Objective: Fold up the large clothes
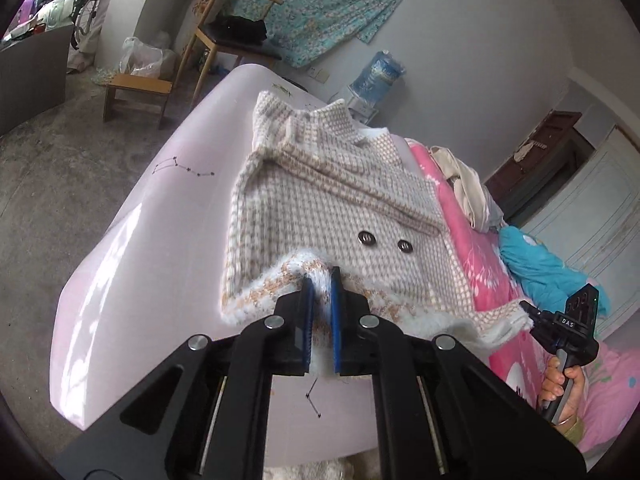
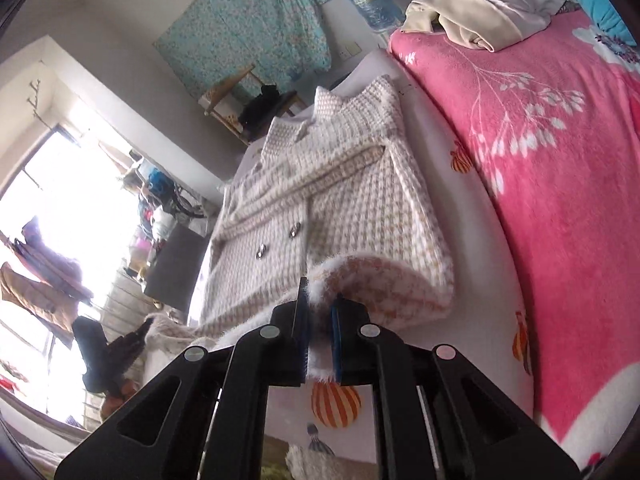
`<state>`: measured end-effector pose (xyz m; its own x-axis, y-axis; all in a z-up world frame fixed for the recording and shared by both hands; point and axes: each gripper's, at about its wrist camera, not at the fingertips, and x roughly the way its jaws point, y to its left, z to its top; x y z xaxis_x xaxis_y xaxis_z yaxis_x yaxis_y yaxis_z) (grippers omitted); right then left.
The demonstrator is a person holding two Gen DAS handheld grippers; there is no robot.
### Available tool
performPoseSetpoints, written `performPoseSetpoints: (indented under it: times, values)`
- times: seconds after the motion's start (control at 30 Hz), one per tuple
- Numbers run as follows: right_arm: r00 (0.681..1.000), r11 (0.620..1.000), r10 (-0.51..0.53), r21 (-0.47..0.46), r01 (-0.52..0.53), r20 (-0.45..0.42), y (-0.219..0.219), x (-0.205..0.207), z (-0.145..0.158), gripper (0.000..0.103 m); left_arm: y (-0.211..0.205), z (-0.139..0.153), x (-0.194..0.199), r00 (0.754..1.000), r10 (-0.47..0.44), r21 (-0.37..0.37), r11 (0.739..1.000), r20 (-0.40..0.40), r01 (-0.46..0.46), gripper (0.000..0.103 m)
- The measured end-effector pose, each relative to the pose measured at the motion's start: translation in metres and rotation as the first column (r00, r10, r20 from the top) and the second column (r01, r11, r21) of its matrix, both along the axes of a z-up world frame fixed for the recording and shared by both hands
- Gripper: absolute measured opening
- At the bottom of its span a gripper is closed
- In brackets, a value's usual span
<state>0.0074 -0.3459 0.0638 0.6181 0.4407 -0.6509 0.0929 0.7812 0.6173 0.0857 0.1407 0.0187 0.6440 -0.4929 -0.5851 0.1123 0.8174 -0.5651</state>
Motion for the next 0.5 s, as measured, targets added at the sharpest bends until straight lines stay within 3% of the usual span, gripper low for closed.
performPoseSetpoints:
  times: [0.17,0.3,0.4,0.5]
  values:
    - [0.999,0.997,-0.025,0.075,0.024,0.021,-0.009,0.064,-0.015,0.011,0.003,-0.015,0.058,0.998,0.043,-0.059,0.997,-0.039,-0.045,0.011]
    - [0.998,0.985,-0.057,0.163,0.058,-0.01,-0.021,0.108,-0.046,0.029,0.01,-0.044,0.102,0.988,0.065,-0.138,0.987,-0.14,-0.084,0.02]
    - [0.995,0.985,-0.088,0.144,0.095,-0.053,-0.026,0.123,-0.063,0.037,0.019,-0.054,0.113,0.976,0.143,-0.123,0.979,-0.164,-0.164,0.045]
    - [0.995,0.993,-0.103,0.053,0.104,-0.013,-0.021,0.121,-0.059,0.046,0.026,-0.046,0.111,0.979,0.168,-0.11,0.977,-0.114,-0.18,0.046]
